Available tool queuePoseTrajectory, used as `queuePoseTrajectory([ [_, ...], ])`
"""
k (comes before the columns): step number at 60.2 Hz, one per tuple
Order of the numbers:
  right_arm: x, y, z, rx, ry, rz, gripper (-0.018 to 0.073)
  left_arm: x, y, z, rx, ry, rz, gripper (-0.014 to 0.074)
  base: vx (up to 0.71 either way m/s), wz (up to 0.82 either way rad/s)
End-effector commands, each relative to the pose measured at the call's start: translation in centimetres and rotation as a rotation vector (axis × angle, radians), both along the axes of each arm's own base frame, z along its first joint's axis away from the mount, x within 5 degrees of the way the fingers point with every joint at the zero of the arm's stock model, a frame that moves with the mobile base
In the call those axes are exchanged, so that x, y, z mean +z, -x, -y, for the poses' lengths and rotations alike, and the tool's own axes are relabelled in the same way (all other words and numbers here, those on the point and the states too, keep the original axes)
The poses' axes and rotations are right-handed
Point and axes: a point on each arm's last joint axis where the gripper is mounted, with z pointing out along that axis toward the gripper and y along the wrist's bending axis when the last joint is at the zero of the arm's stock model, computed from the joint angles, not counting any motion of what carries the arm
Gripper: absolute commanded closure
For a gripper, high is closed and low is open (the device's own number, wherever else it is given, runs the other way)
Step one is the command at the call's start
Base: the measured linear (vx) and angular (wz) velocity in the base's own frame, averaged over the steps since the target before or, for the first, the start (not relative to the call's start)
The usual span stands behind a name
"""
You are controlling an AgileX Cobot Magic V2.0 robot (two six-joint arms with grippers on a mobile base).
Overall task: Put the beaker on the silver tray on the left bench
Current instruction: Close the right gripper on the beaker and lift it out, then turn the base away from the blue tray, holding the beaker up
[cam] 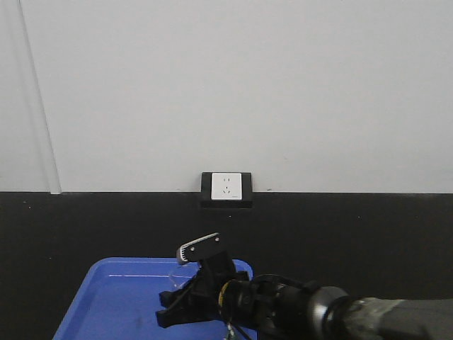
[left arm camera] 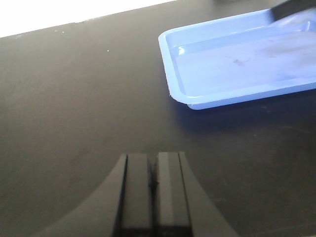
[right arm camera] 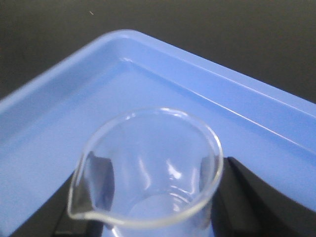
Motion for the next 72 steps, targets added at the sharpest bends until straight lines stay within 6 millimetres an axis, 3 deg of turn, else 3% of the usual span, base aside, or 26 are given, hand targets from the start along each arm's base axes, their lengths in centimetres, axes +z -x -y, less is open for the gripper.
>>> queuePoseTrajectory([
  [1, 5.0, 2.3, 3.1, -0.065, 0.037, 0.051, 0.0573, 0.1, -0.2, 0.1, -0.015, 0.012, 0.069, 0.0595, 0.0, 0.0],
  [8, 8.0, 6.2, 7.4, -0.135, 0.065, 0.066, 0.0573, 0.1, -0.2, 0.1, -0.015, 0.012, 0.069, 0.0595, 0.0, 0.0],
  [9, 7.3, 6.8, 8.0, -0.14, 0.08, 0.046, 0.0573, 0.1, -0.2, 0.1, -0.015, 0.012, 0.069, 0.0595, 0.0, 0.0],
  [19, 10.4, 13.9, 14.5, -0.215, 0.023, 0.131, 0.0573, 0.1, -0.2, 0.1, -0.015, 0.012, 0.069, 0.0595, 0.0, 0.0],
  [28, 10.5, 19.5, 18.7, -0.283, -0.02, 0.21, 0.0573, 0.1, -0.2, 0.1, -0.015, 0.012, 0.069, 0.0595, 0.0, 0.0],
  [36, 10.4, 23.3, 21.4, -0.359, -0.064, 0.308, 0.0573, 0.1, -0.2, 0.1, -0.015, 0.012, 0.069, 0.0595, 0.0, 0.0],
  [52, 11.2, 27.4, 24.2, -0.488, -0.105, 0.497, 0.0573, 0.1, -0.2, 0.1, -0.015, 0.012, 0.069, 0.0595, 0.0, 0.0],
  [72, 11.3, 28.0, 24.7, -0.519, -0.078, 0.52, 0.0571, 0.1, -0.2, 0.1, -0.015, 0.012, 0.069, 0.0595, 0.0, 0.0],
])
